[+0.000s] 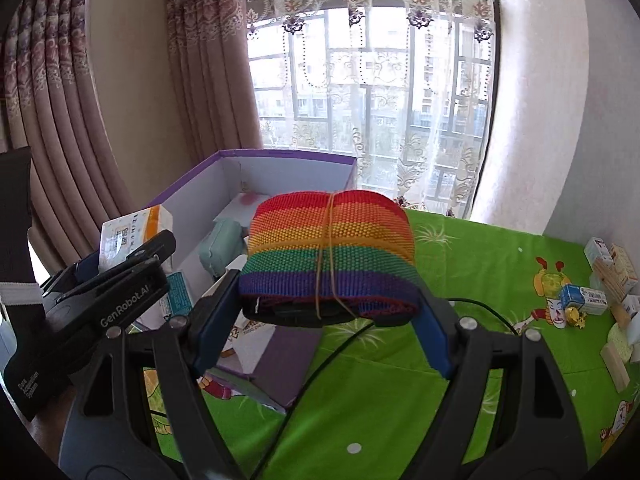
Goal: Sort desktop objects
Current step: 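Carry the tissue pack with the left tool while the right tool carries the rainbow strap to the purple box, then release both items into the purple box and withdraw both tools to the table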
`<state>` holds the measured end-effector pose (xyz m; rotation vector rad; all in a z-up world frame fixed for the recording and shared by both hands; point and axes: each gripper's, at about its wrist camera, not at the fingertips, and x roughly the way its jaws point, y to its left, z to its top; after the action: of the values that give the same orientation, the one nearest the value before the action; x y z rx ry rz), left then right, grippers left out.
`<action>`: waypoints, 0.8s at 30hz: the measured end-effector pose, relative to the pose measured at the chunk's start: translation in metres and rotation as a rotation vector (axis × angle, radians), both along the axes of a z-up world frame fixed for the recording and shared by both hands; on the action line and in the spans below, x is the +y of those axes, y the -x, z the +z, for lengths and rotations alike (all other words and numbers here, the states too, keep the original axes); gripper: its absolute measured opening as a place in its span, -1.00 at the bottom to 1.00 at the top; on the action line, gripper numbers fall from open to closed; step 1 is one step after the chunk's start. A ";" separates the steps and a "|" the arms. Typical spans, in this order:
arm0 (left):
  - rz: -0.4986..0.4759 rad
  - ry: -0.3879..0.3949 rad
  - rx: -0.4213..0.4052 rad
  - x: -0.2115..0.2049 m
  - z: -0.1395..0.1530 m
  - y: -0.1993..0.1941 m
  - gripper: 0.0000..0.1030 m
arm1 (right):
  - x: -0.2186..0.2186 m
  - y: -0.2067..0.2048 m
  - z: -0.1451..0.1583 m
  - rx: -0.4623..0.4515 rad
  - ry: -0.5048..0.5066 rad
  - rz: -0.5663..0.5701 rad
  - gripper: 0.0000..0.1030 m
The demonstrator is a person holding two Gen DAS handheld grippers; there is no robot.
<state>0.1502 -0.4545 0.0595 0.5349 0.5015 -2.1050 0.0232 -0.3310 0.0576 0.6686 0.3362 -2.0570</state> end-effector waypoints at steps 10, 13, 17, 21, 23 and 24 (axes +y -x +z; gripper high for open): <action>-0.052 -0.070 0.013 -0.039 -0.009 -0.009 0.48 | -0.035 -0.019 -0.017 0.020 -0.086 0.046 0.57; -0.067 -0.100 0.039 -0.044 -0.010 -0.009 0.56 | -0.045 -0.021 -0.020 0.033 -0.116 0.058 0.58; -0.076 -0.118 0.072 -0.046 -0.007 -0.010 0.64 | -0.048 -0.020 -0.023 0.031 -0.137 0.058 0.65; -0.090 -0.127 0.073 -0.046 -0.006 -0.006 0.67 | -0.045 -0.019 -0.017 0.034 -0.123 0.050 0.69; -0.091 -0.123 0.070 -0.044 -0.006 -0.006 0.67 | -0.042 -0.017 -0.014 0.028 -0.112 0.042 0.69; -0.094 -0.124 0.070 -0.043 -0.005 -0.006 0.67 | -0.040 -0.015 -0.014 0.025 -0.108 0.035 0.69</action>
<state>0.1562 -0.4975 0.0541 0.5665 0.6620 -2.1979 0.0383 -0.3706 0.0441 0.6972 0.4727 -2.0267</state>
